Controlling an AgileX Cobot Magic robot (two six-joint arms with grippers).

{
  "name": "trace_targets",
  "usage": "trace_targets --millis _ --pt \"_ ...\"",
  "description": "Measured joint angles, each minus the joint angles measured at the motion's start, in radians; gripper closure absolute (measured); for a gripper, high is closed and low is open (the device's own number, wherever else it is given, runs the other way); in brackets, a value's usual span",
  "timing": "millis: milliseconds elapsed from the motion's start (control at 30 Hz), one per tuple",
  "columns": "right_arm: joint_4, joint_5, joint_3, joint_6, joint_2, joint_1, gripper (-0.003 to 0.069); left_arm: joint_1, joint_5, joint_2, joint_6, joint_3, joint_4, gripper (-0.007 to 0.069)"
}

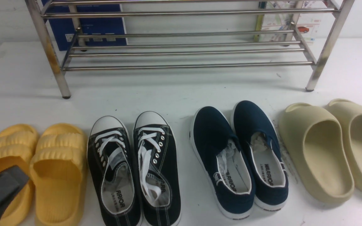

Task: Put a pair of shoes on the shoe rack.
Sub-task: Use the left arm to grab the shoe closest to it

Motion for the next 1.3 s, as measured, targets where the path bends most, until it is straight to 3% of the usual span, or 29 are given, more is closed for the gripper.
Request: trace_targets --millis 67,200,367,467,633,667,733,833,1000,1100,1300 --pt "0.000 0.000 0.000 0.000 0.000 0.000 0.0413 0.000 0.168 0.155 0.013 -0.115 0.082 0.0638" --pt "0.000 0.000 0.000 0.000 0.000 0.000 0.0413 0.000 0.357 0.433 0.062 -0.261 0.210 0.0638" --pt "0.000 0.000 0.000 0.000 0.000 0.000 0.0412 -0.036 0.341 0.724 0.100 -0.347 0.246 0.0638" --pt "0.000 0.000 0.000 0.000 0.000 0.000 0.0412 -0.143 0.294 0.844 0.090 -0.370 0.255 0.0638" --pt "0.000 0.000 0.000 0.000 0.000 0.000 0.0412 -0.386 0.212 0.928 -0.144 -0.389 0.353 0.0638" --pt "0.000 0.000 0.000 0.000 0.000 0.000 0.0412 -0.386 0.212 0.928 -0.154 -0.389 0.361 0.0638" --pt "0.000 0.000 0.000 0.000 0.000 0.000 0.0412 -0.466 0.205 0.954 -0.285 -0.391 0.476 0.0634" --pt "0.000 0.000 0.000 0.000 0.000 0.000 0.0412 -0.481 0.205 0.974 -0.386 -0.391 0.557 0.0567" --pt "0.000 0.000 0.000 0.000 0.000 0.000 0.0412 -0.478 0.207 1.029 -0.522 -0.391 0.610 0.0316" --pt "0.000 0.000 0.000 0.000 0.000 0.000 0.0412 -0.478 0.214 1.070 -0.548 -0.391 0.613 0.0229" --pt "0.000 0.000 0.000 0.000 0.000 0.000 0.0412 -0.478 0.218 1.187 -0.559 -0.393 0.634 0.0196"
